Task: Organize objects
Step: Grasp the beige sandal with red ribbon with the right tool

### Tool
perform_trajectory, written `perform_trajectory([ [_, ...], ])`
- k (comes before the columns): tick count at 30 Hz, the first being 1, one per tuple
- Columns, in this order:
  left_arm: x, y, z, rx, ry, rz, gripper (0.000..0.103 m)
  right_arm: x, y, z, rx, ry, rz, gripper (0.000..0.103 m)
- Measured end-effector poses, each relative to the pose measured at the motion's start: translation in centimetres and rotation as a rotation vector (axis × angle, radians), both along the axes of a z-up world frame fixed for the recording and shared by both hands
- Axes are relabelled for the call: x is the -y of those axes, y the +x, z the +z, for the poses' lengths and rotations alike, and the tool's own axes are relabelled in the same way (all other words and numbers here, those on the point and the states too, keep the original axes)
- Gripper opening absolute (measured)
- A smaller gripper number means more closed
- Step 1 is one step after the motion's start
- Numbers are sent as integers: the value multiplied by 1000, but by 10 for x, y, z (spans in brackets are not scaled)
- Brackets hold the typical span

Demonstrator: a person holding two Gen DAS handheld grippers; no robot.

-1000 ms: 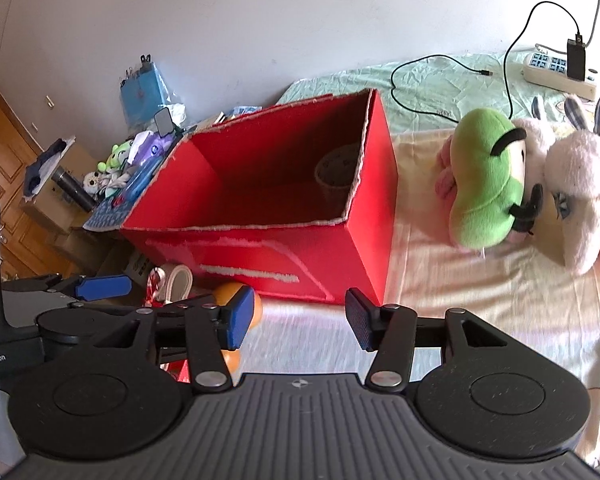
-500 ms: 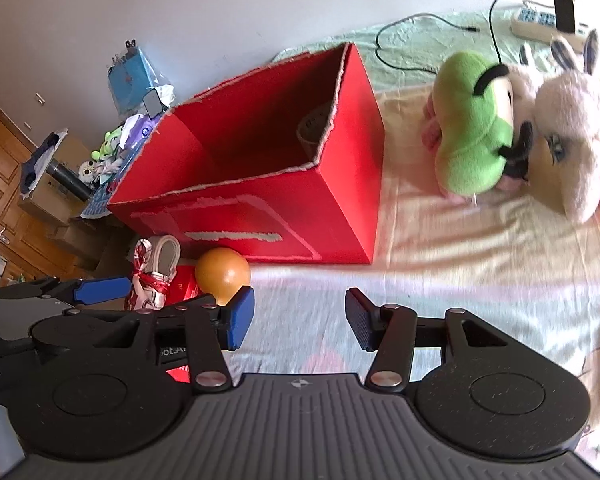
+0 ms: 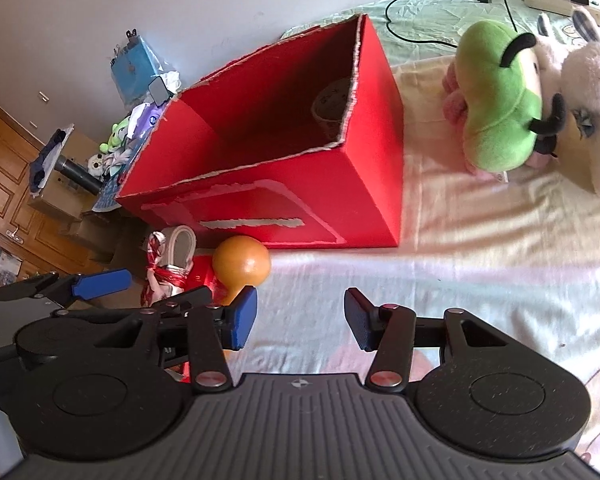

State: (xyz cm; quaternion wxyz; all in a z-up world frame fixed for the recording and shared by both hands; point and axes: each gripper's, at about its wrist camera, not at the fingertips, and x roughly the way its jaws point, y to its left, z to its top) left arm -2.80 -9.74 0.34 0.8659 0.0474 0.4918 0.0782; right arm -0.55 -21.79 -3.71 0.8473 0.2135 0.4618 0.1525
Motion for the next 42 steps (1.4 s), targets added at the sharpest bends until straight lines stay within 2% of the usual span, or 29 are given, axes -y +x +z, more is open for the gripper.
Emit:
perform_trajectory([
  [6,-21,-2,8,-5,-10,-26,84,-16,8,3,-13,10,10,52],
  [8,-33,-7,13,3,-23,-39,87,-22,10,4,-19,24,11,52],
  [13,-67,-15,15,0,-38,-48,87,-37,19,5,-24,37,10,52],
  [21,-109,-18,-3,-48,-156,-90,85,-65,35,-1,-80,119,24,52],
  [27,-126,-15,-19,-69,-292,-127,87,-85,45,-4,-103,187,60,52],
  [29,-131,-12,-24,-75,-347,-141,91,-92,48,-5,-109,206,71,52],
  [31,-131,-9,-28,-73,-354,-153,91,-98,50,-5,-106,217,81,52],
  [33,-131,-6,-32,-77,-349,-162,88,-105,52,-4,-103,215,90,52],
  [35,-133,-4,-35,-77,-366,-171,80,-111,55,-6,-105,213,96,52],
  [39,-138,3,-43,-86,-424,-189,75,-119,59,-13,-123,213,97,53],
  [42,-139,7,-48,-86,-433,-191,70,-121,62,-19,-138,221,89,53],
])
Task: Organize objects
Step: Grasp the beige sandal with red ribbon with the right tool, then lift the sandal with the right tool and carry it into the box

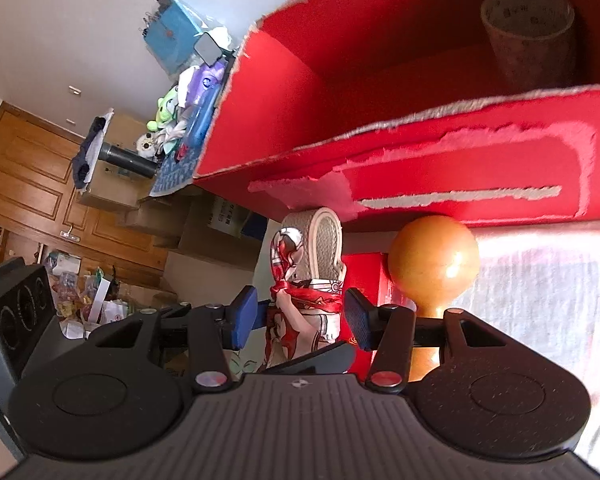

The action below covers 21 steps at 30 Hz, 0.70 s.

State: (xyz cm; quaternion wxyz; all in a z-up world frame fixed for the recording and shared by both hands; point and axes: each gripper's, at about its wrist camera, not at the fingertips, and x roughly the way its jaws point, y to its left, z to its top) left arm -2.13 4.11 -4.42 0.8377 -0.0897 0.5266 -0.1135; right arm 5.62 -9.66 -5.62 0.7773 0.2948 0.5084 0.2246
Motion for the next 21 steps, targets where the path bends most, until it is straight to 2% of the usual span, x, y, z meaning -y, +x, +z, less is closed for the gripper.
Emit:
perform_trajectory([
  [11,-1,2,-7,24,14,-16,63,-10,6,-15,-39,-2,-9,51],
  [14,-2,0,-6,38,19,-11,59,-9,5,-13,-27,-19,2,49],
  [21,-4,-7,3,49,12,-13,59,-4,1,-8,-27,-5,31,48],
])
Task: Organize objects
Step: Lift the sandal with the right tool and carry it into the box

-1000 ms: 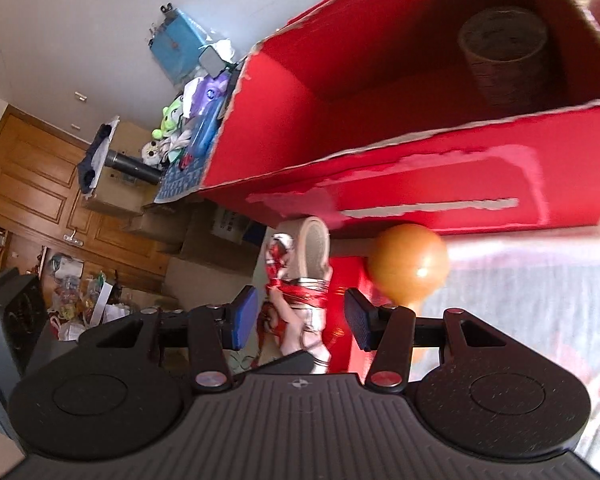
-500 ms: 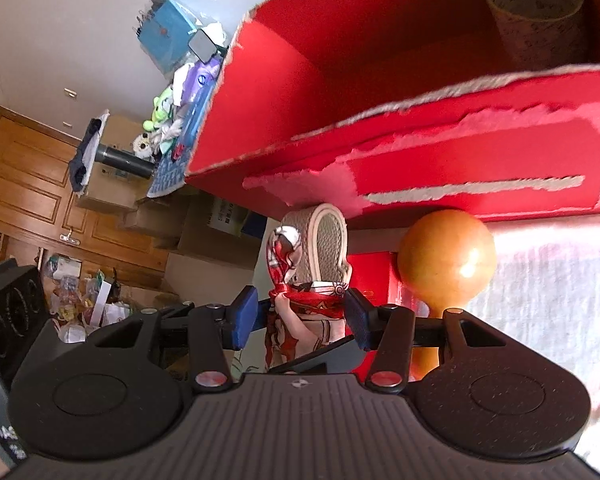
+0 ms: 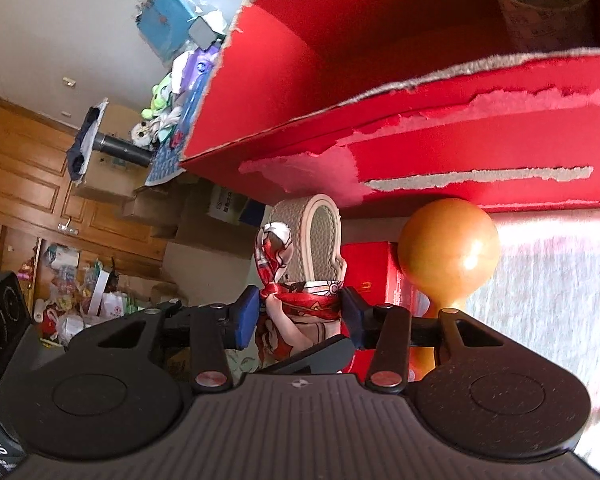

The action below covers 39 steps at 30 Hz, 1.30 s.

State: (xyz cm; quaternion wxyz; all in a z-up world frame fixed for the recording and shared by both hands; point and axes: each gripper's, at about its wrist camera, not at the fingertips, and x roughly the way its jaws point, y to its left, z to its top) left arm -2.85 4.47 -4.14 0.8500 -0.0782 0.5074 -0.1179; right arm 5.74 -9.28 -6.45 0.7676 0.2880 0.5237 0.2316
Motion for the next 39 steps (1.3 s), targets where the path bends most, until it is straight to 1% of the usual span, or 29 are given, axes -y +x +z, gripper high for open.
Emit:
perform_trajectory([
  [5,0,-7,16,24,1,-6,59,1,-6,14,63,-4,45,48],
  [8,-1,-12,29,51,-4,-3,59,3,-11,26,121,-5,71,48],
  [12,0,-19,50,109,-7,5,59,5,-15,43,198,-5,87,48],
  [16,6,-17,72,179,-2,2,60,16,-14,61,265,-3,67,48],
  [23,21,3,102,295,-7,-44,60,31,1,90,357,-20,-3,48],
  [27,27,29,111,345,-20,-61,59,35,18,101,403,-51,-47,48],
  [30,34,51,114,368,-29,-72,59,39,36,107,440,-97,-77,48],
  [34,39,88,105,350,-75,-82,59,44,62,102,445,-170,-98,48],
  [37,43,115,89,298,-106,-95,59,48,83,90,404,-215,-102,48],
  [39,48,131,75,252,-109,-101,59,51,96,75,349,-223,-107,48],
])
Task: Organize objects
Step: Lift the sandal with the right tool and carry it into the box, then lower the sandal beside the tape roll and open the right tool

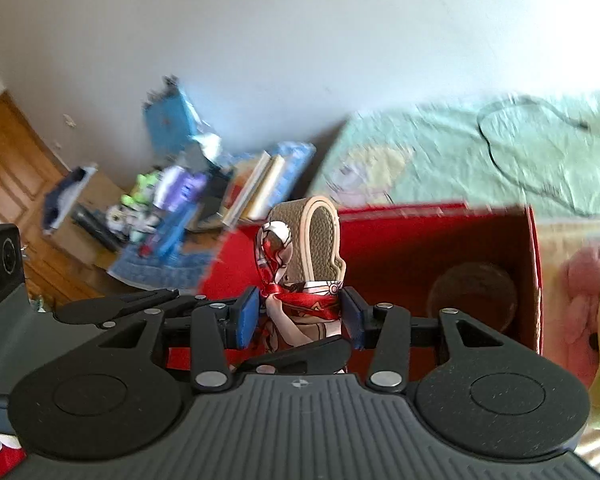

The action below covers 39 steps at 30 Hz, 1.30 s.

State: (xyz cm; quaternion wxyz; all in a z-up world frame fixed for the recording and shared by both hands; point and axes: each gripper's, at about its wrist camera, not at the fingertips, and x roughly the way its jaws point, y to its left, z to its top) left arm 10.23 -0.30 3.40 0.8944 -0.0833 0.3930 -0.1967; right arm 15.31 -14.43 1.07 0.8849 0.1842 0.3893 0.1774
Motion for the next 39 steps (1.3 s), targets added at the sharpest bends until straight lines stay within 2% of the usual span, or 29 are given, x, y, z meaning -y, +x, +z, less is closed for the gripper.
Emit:
perform_trajectory([
  [3,3,18,-21,-70,-2,-11,59,3,20,-24,-90,0,-16,48],
  [10,9,50,-68,-269,-28,-32,58,15,38,-62,-266,-11,-47,48],
  [17,7,63,-85,-392,-49,-6,55,20,43,-79,-347,22,-84,48],
  [25,6,64,-90,-445,-60,2,55,22,41,-82,-393,-6,-140,48],
  [39,8,67,-90,-433,-50,14,55,30,37,-81,-364,0,-130,48],
])
